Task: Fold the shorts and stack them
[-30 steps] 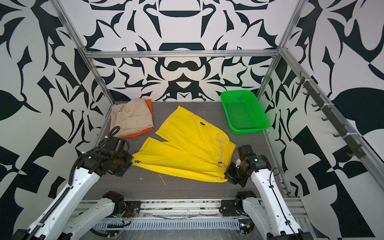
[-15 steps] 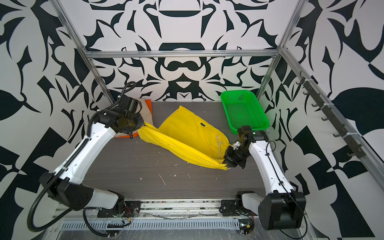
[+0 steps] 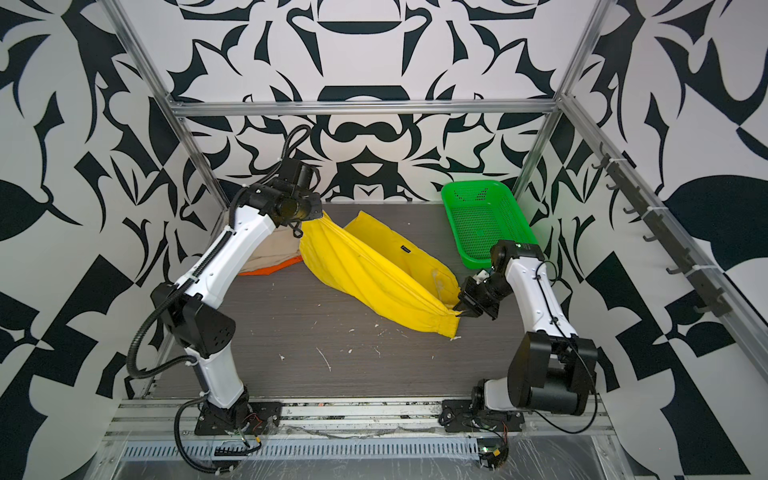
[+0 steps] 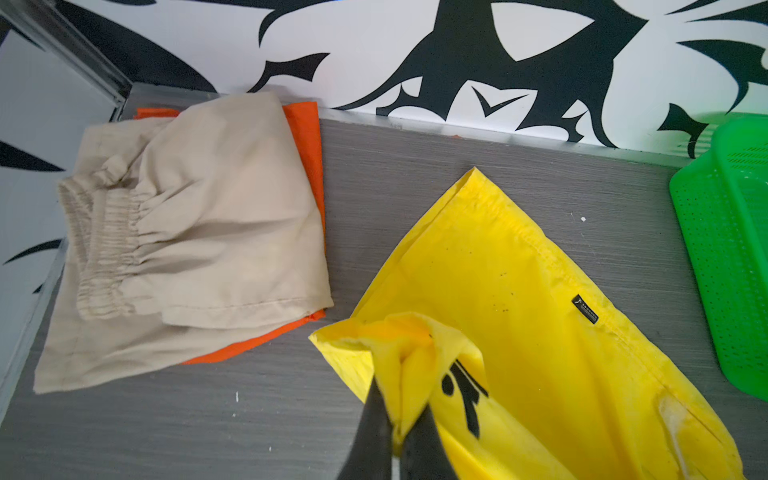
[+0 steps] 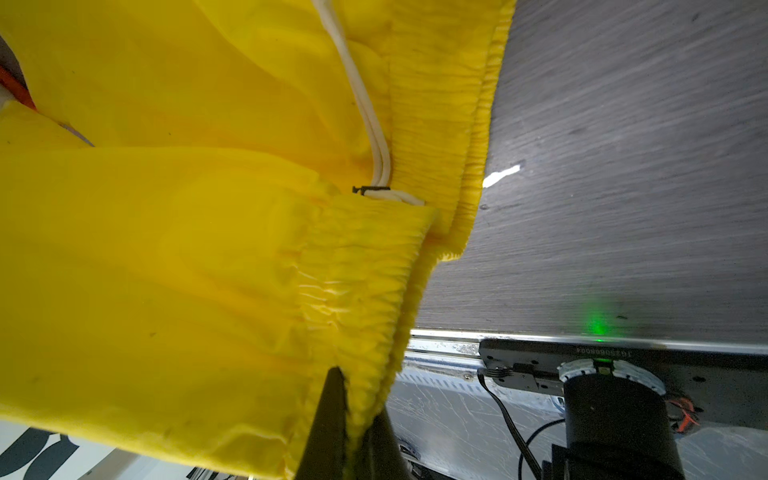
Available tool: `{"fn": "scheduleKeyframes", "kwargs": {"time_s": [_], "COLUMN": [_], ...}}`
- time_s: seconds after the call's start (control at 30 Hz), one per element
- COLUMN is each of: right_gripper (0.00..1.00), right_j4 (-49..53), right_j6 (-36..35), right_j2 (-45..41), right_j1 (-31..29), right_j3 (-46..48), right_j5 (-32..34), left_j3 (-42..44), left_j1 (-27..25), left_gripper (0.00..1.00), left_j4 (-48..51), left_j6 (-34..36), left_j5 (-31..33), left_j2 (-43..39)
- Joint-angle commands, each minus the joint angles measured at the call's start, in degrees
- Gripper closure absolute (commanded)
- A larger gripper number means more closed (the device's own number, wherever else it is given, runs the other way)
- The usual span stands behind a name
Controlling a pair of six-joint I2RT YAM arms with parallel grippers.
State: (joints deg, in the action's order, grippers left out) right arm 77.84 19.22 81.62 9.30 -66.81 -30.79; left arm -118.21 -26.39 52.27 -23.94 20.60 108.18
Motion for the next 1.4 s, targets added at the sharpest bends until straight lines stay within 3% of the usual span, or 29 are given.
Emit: {"fn": "scheduleKeyframes", "kwargs": {"time_s": [0.0, 0.3, 0.5, 0.57, 0.63, 0.67, 0.73, 0.8, 0.93, 1.13, 1.27, 1.37], "right_gripper": [1.0, 1.0, 0.97, 0.82, 0.66, 0.59, 0.52, 0.46, 0.39, 0.37, 0.37, 0.36], "right_j4": [3.3, -3.18, -8.29, -10.04, -11.28, -11.4, -11.33, -11.21, -10.91, -19.03, -23.91, -28.48], "right_j6": [-2.82, -2.09, -0.89, 0.43, 1.6, 2.09, 3.35, 4.68, 5.87, 5.29, 5.49, 6.94], "right_j2": [1.88, 8.66, 14.08, 14.62, 13.58, 12.55, 9.84, 6.89, 2.48, -4.19, -7.49, -9.58], "right_j1": [1.41, 4.54, 6.26, 6.98, 7.4, 7.49, 7.57, 7.7, 7.69, 7.79, 8.72, 11.18], "right_j3": [-1.53, -1.15, -2.18, -2.83, -4.33, -5.6, -7.76, -9.73, -10.14, 0.26, 6.75, 11.55], "right_j5": [4.7, 3.92, 3.37, 3.34, 4.39, 5.74, 8.25, 10.94, 11.52, 6.89, 5.63, 3.15], "left_j3": [-5.67, -18.93, -25.85, -26.83, -28.73, -30.21, -31.84, -29.04, -14.96, 9.04, 18.3, 19.32], "left_j1": [1.29, 1.3, 1.2, 1.19, 1.25, 1.25, 1.25, 1.2, 0.75, -6.11, -13.89, -19.65], "left_gripper": [1.0, 1.0, 1.0, 0.9, 0.69, 0.64, 0.52, 0.41, 0.35, 0.32, 0.32, 0.29], "left_j4": [-4.37, -5.34, -10.93, -13.28, -14.21, -13.87, -12.84, -13.02, -16.58, -29.84, -37.55, -35.32], "left_j6": [3.49, 6.36, 6.21, 6.26, 6.37, 6.53, 6.5, 6.06, 5.7, 7.91, 17.36, 29.29], "left_j5": [6.82, 4.88, 1.86, 0.87, 0.59, 0.34, -0.31, -0.76, -7.87, -30.37, -42.67, -49.16], "left_j2": [3.19, 18.56, 28.91, 31.89, 34.55, 35.49, 35.38, 32.06, 21.17, 7.09, 5.95, 8.28]}}
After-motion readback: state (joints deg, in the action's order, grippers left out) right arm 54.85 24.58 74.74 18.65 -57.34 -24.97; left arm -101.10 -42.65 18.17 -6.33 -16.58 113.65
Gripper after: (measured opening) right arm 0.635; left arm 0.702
